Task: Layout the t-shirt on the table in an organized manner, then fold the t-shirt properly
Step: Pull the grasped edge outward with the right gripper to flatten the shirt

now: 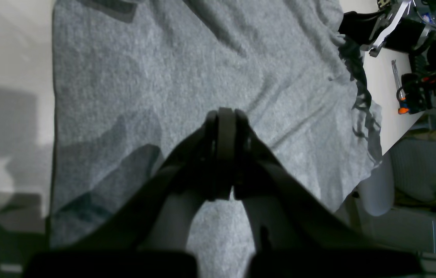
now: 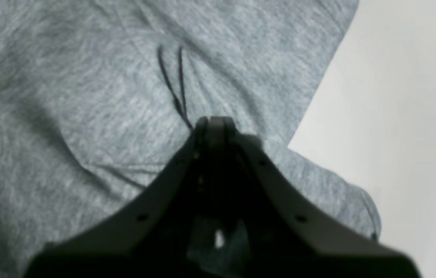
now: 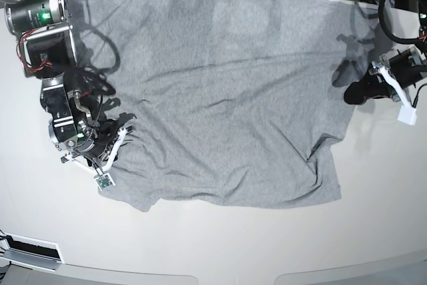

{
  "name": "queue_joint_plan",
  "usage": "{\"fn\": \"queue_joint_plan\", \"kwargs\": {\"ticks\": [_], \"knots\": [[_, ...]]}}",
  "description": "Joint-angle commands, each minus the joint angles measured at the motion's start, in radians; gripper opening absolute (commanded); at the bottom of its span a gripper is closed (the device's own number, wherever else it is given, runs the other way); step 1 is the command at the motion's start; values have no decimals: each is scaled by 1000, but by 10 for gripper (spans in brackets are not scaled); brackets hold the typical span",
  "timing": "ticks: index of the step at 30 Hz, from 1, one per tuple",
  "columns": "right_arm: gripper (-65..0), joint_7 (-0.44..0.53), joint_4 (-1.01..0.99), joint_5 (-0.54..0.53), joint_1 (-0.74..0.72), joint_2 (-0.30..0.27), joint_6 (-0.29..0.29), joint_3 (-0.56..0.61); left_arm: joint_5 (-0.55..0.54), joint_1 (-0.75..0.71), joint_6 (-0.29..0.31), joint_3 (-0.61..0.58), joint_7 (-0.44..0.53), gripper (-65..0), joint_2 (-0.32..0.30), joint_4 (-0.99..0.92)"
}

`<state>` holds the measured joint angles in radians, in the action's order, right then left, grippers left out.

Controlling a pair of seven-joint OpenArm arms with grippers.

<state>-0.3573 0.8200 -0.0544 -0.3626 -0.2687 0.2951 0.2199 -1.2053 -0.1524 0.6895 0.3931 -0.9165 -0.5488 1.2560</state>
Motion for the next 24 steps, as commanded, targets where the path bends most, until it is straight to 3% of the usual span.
{"fn": "queue_joint_plan", "kwargs": {"ticks": [1, 3, 5, 6, 9, 10, 12, 14, 15, 18, 22, 24], "knots": [[-650, 24, 10, 4, -29, -9, 3, -5, -27, 9, 9, 8, 18, -650, -22, 14], [-650, 53, 10, 12, -46, -10, -5, -5, -27, 9, 9, 8, 18, -650, -22, 14], [-650, 59, 10, 16, -66, -11, -74, -5, -27, 9, 9, 8, 17, -650, -22, 14], [-650, 58, 10, 41, -75, -11, -134, -5, -27, 9, 9, 8, 17, -650, -22, 14], [-650, 11, 9, 110, -104, -12, -399, -5, -27, 10, 9, 8, 18, -650, -22, 14], [-650, -11, 9, 124, -119, -14, -462, -5, -26, 12, 9, 8, 17, -650, -22, 14], [-650, -79, 10, 126, -153, -21, -490, -5, -27, 16, 9, 8, 17, -650, -23, 14], [-650, -143, 13, 97, -185, -31, -428, -5, -27, 18, 9, 8, 18, -650, -23, 14], [-650, -160, 24, 60, -195, -40, -365, -5, -27, 17, 9, 8, 17, -650, -24, 14], [-650, -224, 76, -76, -197, -71, -144, -5, -26, 17, 9, 8, 17, -650, -29, 14], [-650, -389, 107, -270, -195, -100, 168, -5, -27, 21, 9, 8, 18, -650, -39, 14], [-650, -470, 107, -357, -192, -105, 272, -5, -27, 23, 9, 8, 18, -650, -39, 14]]}}
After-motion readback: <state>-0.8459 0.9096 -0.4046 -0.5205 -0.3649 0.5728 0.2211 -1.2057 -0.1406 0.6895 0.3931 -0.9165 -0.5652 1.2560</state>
